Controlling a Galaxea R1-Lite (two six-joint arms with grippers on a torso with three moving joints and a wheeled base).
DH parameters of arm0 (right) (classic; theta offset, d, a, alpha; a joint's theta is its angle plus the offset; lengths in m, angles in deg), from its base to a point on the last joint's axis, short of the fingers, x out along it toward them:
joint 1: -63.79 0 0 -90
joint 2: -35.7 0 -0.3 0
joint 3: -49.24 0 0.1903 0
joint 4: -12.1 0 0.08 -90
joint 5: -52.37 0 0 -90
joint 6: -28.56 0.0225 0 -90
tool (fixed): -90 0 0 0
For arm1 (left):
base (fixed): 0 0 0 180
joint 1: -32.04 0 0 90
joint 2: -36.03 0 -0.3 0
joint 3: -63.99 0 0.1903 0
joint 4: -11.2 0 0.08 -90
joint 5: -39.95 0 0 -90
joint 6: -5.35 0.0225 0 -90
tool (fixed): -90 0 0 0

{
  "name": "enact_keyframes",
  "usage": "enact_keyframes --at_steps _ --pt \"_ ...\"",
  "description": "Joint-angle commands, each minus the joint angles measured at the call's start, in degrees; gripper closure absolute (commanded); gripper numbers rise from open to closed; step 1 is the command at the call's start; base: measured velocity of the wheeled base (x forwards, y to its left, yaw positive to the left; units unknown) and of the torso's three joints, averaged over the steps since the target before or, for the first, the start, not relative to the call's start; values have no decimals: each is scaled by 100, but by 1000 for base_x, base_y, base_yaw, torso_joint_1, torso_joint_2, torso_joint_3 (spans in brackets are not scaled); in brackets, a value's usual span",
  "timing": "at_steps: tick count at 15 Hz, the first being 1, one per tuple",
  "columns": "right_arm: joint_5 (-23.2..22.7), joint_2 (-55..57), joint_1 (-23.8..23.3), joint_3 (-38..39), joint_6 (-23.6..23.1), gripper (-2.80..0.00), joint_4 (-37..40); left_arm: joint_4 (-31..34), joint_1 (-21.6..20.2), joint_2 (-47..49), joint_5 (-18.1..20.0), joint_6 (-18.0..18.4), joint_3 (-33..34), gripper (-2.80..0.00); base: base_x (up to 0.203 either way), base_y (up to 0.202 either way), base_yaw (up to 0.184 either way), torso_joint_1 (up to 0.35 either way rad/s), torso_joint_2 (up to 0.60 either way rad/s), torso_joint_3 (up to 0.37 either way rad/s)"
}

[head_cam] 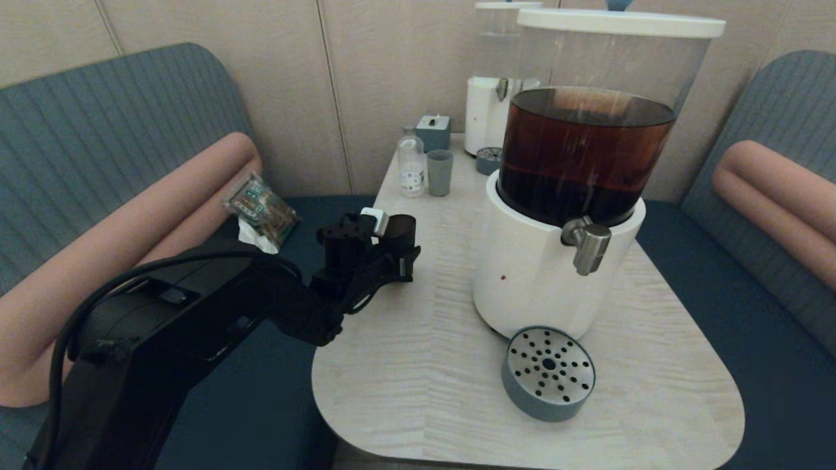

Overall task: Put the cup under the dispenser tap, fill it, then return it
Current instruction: Place the cup next to the water dispenser

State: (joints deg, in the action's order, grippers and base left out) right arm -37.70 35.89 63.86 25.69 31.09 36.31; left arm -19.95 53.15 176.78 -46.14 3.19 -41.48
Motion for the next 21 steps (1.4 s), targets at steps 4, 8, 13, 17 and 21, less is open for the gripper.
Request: enact_keyframes --at_steps 4,8,13,17,21 --pt "-1 0 1 1 1 0 4 -33 -1 111 4 -75 -34 0 0 0 0 0 0 0" --pt "-1 7 1 1 1 0 4 -68 8 147 57 -83 -43 0 0 0 0 0 0 0" --pt "-1 8 1 1 1 0 -5 -50 8 155 57 -75 -60 0 0 0 0 0 0 0" --pt "-1 8 1 1 -5 0 -2 -103 8 161 66 -57 -22 -280 0 0 0 0 0 0" --pt "-1 -1 1 1 -5 0 1 -148 9 58 108 3 143 -280 0 0 0 0 0 0"
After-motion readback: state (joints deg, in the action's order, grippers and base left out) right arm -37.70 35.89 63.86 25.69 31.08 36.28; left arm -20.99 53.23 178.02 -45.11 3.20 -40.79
